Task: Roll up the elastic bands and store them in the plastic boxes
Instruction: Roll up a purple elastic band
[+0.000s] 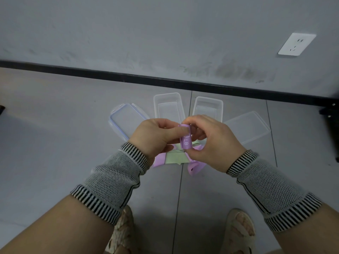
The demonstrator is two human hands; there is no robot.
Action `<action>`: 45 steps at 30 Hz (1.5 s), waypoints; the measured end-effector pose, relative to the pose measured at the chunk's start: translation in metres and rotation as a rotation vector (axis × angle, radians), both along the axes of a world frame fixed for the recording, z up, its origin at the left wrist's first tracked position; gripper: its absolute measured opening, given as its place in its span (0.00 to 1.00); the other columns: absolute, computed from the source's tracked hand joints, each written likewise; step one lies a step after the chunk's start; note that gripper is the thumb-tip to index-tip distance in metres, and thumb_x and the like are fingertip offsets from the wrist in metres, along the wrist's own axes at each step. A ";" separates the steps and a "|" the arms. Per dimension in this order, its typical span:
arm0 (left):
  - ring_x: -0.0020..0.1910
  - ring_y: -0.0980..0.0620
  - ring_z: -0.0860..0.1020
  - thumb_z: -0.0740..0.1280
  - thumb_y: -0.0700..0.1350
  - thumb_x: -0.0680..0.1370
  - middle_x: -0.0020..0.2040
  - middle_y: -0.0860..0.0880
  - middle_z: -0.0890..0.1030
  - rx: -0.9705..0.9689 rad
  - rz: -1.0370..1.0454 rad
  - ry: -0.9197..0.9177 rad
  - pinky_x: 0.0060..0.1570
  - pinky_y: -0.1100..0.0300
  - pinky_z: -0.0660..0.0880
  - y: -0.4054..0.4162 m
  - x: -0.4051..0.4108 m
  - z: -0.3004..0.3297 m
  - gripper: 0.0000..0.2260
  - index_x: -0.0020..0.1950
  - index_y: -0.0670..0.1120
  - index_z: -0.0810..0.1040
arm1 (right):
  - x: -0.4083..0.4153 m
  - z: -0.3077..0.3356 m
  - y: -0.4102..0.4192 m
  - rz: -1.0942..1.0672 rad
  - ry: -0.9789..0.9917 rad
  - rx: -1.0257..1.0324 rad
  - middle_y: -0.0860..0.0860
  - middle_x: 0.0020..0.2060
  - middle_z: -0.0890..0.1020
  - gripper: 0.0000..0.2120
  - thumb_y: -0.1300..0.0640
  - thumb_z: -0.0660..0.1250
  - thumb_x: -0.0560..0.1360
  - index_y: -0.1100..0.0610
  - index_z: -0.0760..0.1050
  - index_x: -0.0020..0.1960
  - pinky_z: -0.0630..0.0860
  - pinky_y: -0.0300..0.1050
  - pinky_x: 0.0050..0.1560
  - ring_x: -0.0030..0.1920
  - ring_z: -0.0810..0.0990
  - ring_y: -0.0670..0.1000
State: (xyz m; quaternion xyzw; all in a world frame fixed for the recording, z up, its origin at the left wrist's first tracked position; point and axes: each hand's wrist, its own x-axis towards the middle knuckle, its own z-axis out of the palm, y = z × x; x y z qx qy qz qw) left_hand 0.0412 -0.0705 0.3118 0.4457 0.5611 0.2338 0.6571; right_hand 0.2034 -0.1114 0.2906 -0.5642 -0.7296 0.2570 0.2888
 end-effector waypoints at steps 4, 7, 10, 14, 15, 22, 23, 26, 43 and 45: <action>0.35 0.53 0.82 0.73 0.40 0.72 0.38 0.44 0.83 0.005 0.079 -0.019 0.32 0.64 0.74 -0.001 0.003 -0.002 0.07 0.46 0.40 0.78 | -0.003 -0.001 -0.001 -0.014 0.018 -0.018 0.43 0.46 0.73 0.26 0.62 0.72 0.69 0.47 0.73 0.64 0.78 0.38 0.47 0.45 0.77 0.44; 0.36 0.55 0.82 0.70 0.39 0.74 0.40 0.45 0.84 -0.085 0.194 -0.175 0.33 0.65 0.77 0.001 0.005 -0.003 0.07 0.51 0.41 0.77 | -0.008 -0.001 -0.002 -0.152 0.366 -0.213 0.43 0.49 0.77 0.29 0.69 0.68 0.70 0.42 0.70 0.64 0.80 0.41 0.48 0.47 0.81 0.48; 0.39 0.55 0.83 0.68 0.37 0.76 0.41 0.46 0.84 -0.132 0.297 -0.303 0.35 0.66 0.78 0.001 0.006 -0.006 0.12 0.59 0.41 0.75 | -0.010 -0.001 -0.001 -0.283 0.681 -0.330 0.51 0.49 0.82 0.20 0.70 0.67 0.72 0.48 0.75 0.55 0.81 0.49 0.50 0.45 0.84 0.52; 0.38 0.55 0.83 0.66 0.36 0.77 0.41 0.46 0.84 -0.185 0.326 -0.366 0.38 0.66 0.79 -0.001 0.009 -0.008 0.12 0.60 0.39 0.76 | -0.010 -0.003 0.001 -0.399 0.839 -0.366 0.57 0.43 0.84 0.09 0.66 0.70 0.72 0.60 0.79 0.52 0.81 0.46 0.48 0.41 0.84 0.52; 0.39 0.55 0.83 0.66 0.36 0.77 0.41 0.46 0.84 -0.193 0.314 -0.362 0.38 0.66 0.79 -0.002 0.010 -0.008 0.11 0.59 0.39 0.76 | -0.010 -0.003 0.002 -0.430 0.890 -0.386 0.57 0.41 0.85 0.08 0.66 0.70 0.72 0.61 0.79 0.50 0.80 0.45 0.47 0.40 0.84 0.52; 0.38 0.54 0.82 0.69 0.41 0.74 0.40 0.47 0.83 -0.221 0.197 -0.212 0.37 0.64 0.79 0.005 0.000 -0.006 0.03 0.46 0.43 0.79 | -0.003 -0.001 0.007 -0.502 0.967 -0.484 0.56 0.34 0.83 0.05 0.68 0.69 0.72 0.62 0.81 0.46 0.81 0.40 0.40 0.35 0.82 0.50; 0.37 0.55 0.82 0.69 0.41 0.74 0.38 0.48 0.83 -0.206 0.179 -0.180 0.37 0.64 0.78 0.005 -0.002 -0.006 0.02 0.45 0.43 0.79 | -0.003 0.000 0.007 -0.511 0.964 -0.486 0.55 0.33 0.83 0.05 0.68 0.69 0.72 0.61 0.80 0.46 0.80 0.40 0.39 0.34 0.82 0.50; 0.33 0.57 0.81 0.69 0.39 0.74 0.34 0.50 0.82 -0.155 0.170 -0.121 0.33 0.66 0.77 0.006 -0.001 -0.007 0.01 0.45 0.43 0.79 | -0.004 -0.001 0.008 -0.563 0.987 -0.503 0.56 0.35 0.82 0.07 0.68 0.70 0.72 0.60 0.77 0.48 0.80 0.41 0.39 0.34 0.82 0.50; 0.37 0.51 0.83 0.74 0.43 0.71 0.35 0.44 0.84 0.154 0.257 0.104 0.38 0.59 0.80 -0.019 0.023 -0.017 0.06 0.41 0.40 0.82 | -0.023 -0.005 -0.007 -0.784 0.868 -0.348 0.46 0.40 0.83 0.14 0.62 0.69 0.74 0.59 0.79 0.59 0.80 0.39 0.47 0.40 0.83 0.45; 0.37 0.51 0.83 0.76 0.45 0.69 0.36 0.44 0.84 0.068 0.239 0.068 0.38 0.58 0.80 -0.015 0.022 -0.015 0.12 0.43 0.38 0.80 | -0.019 -0.003 -0.005 -0.713 0.763 -0.305 0.50 0.44 0.84 0.14 0.61 0.69 0.74 0.58 0.79 0.60 0.80 0.40 0.48 0.37 0.81 0.42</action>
